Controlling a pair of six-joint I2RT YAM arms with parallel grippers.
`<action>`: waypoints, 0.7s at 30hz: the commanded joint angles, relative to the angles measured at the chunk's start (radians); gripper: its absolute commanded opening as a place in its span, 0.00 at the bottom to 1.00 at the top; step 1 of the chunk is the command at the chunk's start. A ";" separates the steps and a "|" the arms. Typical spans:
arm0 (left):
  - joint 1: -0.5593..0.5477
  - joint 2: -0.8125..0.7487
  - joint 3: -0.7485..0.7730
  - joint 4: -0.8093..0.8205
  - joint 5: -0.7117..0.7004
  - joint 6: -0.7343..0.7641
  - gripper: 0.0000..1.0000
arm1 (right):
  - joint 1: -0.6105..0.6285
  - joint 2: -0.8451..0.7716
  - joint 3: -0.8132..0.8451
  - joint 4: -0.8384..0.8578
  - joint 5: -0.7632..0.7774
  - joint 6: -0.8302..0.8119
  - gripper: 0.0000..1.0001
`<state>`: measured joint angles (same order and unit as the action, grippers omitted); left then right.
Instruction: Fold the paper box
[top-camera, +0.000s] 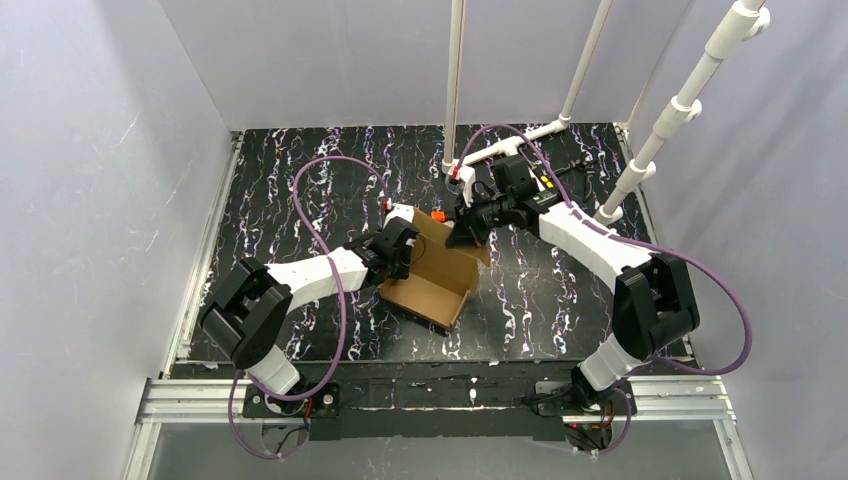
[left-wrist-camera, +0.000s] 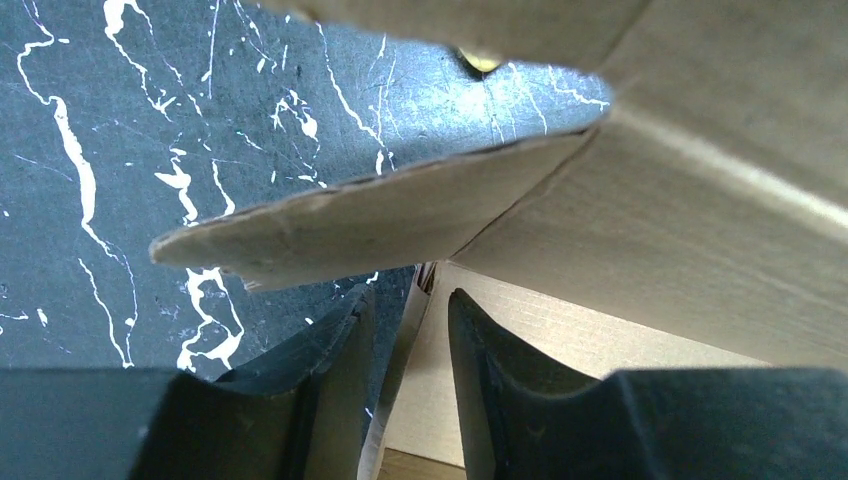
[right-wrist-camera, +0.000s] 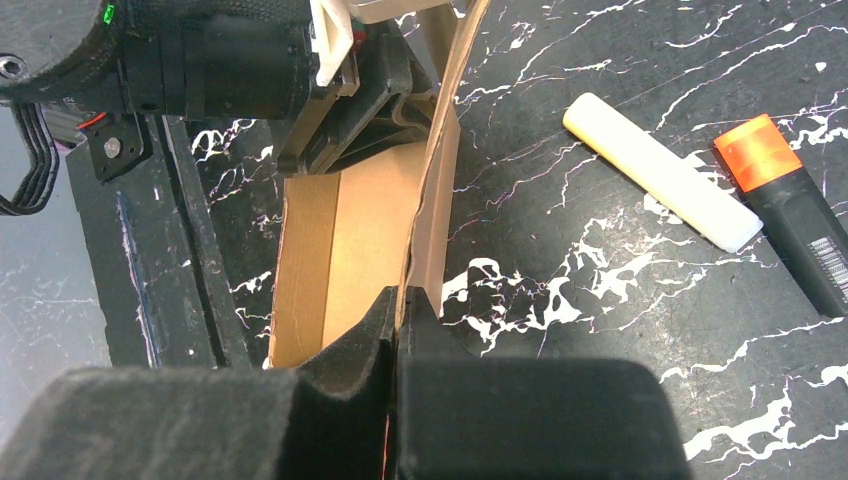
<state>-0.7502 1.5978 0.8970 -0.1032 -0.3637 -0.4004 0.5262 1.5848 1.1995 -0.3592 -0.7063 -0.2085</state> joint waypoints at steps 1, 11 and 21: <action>0.003 0.018 -0.005 -0.014 -0.028 0.011 0.31 | 0.014 -0.036 0.009 0.019 -0.044 -0.006 0.04; 0.003 0.022 -0.030 -0.010 -0.029 0.008 0.00 | 0.015 -0.034 0.011 0.016 -0.042 -0.010 0.04; 0.003 -0.117 -0.029 -0.052 -0.013 -0.022 0.43 | 0.015 -0.037 0.017 -0.001 -0.020 -0.038 0.04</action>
<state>-0.7517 1.5852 0.8791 -0.0921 -0.3584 -0.4004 0.5270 1.5848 1.1995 -0.3603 -0.6979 -0.2146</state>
